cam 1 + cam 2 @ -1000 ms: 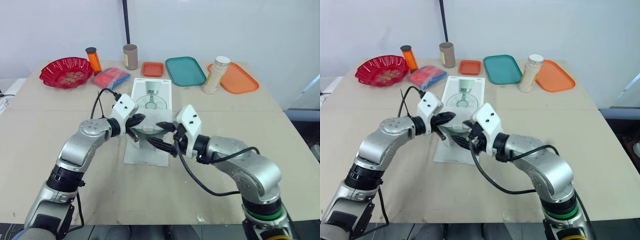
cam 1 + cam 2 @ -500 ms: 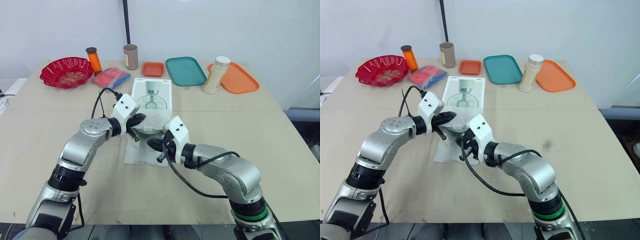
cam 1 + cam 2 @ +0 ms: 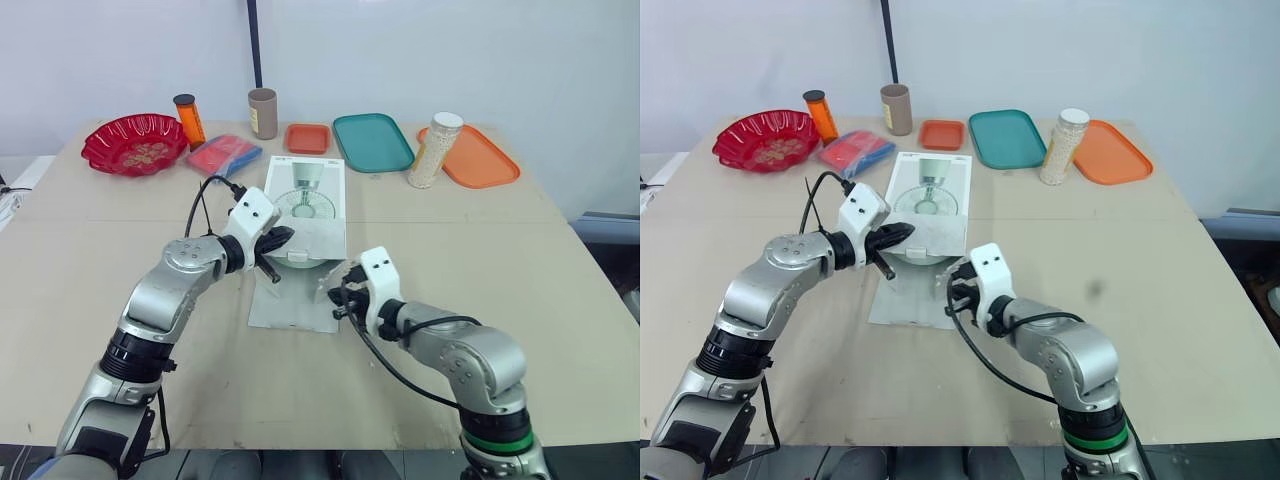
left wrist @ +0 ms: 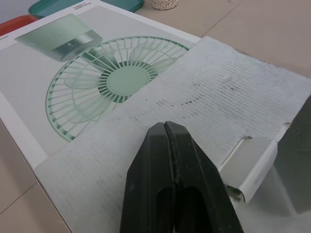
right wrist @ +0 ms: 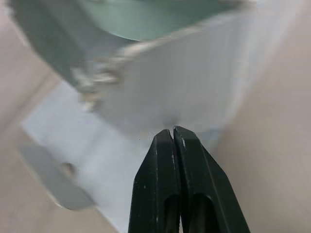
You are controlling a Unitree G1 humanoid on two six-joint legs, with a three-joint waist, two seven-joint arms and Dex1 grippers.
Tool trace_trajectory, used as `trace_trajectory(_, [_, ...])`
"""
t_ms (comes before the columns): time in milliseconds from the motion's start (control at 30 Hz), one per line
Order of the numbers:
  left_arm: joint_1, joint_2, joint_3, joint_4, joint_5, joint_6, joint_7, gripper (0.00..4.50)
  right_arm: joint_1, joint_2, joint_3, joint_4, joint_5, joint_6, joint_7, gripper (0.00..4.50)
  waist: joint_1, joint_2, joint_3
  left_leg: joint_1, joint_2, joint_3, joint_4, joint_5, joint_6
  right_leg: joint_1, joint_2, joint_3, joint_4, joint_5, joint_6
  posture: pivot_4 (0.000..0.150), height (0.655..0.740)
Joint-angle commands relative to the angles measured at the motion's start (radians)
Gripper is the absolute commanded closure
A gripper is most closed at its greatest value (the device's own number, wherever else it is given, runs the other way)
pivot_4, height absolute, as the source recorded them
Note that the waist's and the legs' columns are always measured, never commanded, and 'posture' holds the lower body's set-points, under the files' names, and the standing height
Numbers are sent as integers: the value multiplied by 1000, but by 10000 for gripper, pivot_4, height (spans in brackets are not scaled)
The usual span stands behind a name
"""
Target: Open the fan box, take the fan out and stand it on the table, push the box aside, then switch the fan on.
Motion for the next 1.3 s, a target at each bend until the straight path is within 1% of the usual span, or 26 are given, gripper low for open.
trace_trajectory(33, [-11, -11, 7, -3, 5, -6, 1, 45000, -16, 13, -38, -129, 37, 70, -6, 44554, 0, 0, 0, 0, 0, 0, 0, 0, 0, 0, 0, 0, 0, 0, 0, 1500, 7400])
trace_trajectory(100, [-15, -14, 8, -1, 6, -6, 1, 45000, -16, 4, -58, -171, 59, 114, 9, 44554, -1, 0, 0, 0, 0, 0, 0, 0, 0, 0, 0, 0, 0, 0, 0, 1500, 7400])
trace_trajectory(167, [-18, -14, 11, 1, 7, -7, -1, 45000, -22, -46, -81, -240, 109, 146, 67, 44554, 0, 0, 0, 0, 0, 0, 0, 0, 0, 0, 0, 0, 0, 0, 0, 1500, 7400])
trace_trajectory(233, [-18, -13, 13, 5, 8, -9, -5, 45000, -72, -63, -117, -263, 129, 143, 87, 44554, 0, 0, 0, 0, 0, 0, 0, 0, 0, 0, 0, 0, 0, 0, 0, 1500, 7400])
trace_trajectory(300, [-17, -13, 13, 7, 9, -12, -8, 45000, -140, -73, -132, -253, 135, 135, 91, 44554, -2, 0, 0, 0, 0, 0, 0, 0, 0, 0, 0, 0, 0, 0, 0, 1500, 7400])
trace_trajectory(400, [-18, -18, 11, 13, 12, -17, -8, 45000, -227, -65, -109, -212, 134, 128, 92, 44554, -2, 1, 0, 1, 0, 0, -1, 0, 0, 0, 1, 0, 0, 0, 0, 1500, 7400])
trace_trajectory(467, [-19, -22, 12, 15, 13, -20, -4, 45000, -260, -38, -89, -175, 132, 121, 88, 44554, -2, 1, 0, 0, 0, 0, -1, 0, 0, 0, 1, 0, 0, 0, 0, 1500, 7400])
trace_trajectory(567, [-17, -27, 13, 17, 17, -25, 2, 45000, -280, -32, -12, -104, 102, 67, 92, 44554, -1, 1, 0, 0, 0, 0, -1, 0, 0, 0, 0, 0, 0, 0, 0, 1500, 7400])
trace_trajectory(633, [-12, -30, 14, 9, 16, -21, 6, 45000, -279, -33, 25, -65, 95, 36, 106, 44554, -1, 1, 0, 0, 0, 0, -1, 0, 0, 0, 0, 0, 0, 0, 0, 1500, 7400])
trace_trajectory(767, [2, -29, 25, -7, 15, -17, 16, 45000, -250, -95, 93, -2, 74, -18, 155, 44554, -1, 1, 0, 0, 0, 0, -1, 0, 0, 0, 0, 0, 0, 0, 0, 1500, 7400])
trace_trajectory(900, [7, -31, 27, -15, 16, -16, 23, 45000, -210, -158, 103, 10, 61, -41, 178, 44554, -1, 1, 0, 0, 0, 0, -1, 0, 0, 0, 0, 0, 0, 0, 0, 1500, 7400])
trace_trajectory(1067, [15, -38, 26, -21, 13, -16, 31, 45000, -143, -209, 45, -75, 96, 23, 179, 44554, 1, 0, 0, 0, 0, 0, -1, 0, 0, 0, 0, 0, 0, 0, 0, 1500, 7400])
trace_trajectory(1300, [2, -57, 19, 0, 15, -35, 24, 45000, -91, -244, 5, -138, 86, 86, 136, 44554, 1, 0, 0, 0, 0, 0, 0, 0, 0, 1, 0, 0, 0, 0, 0, 1500, 7400])
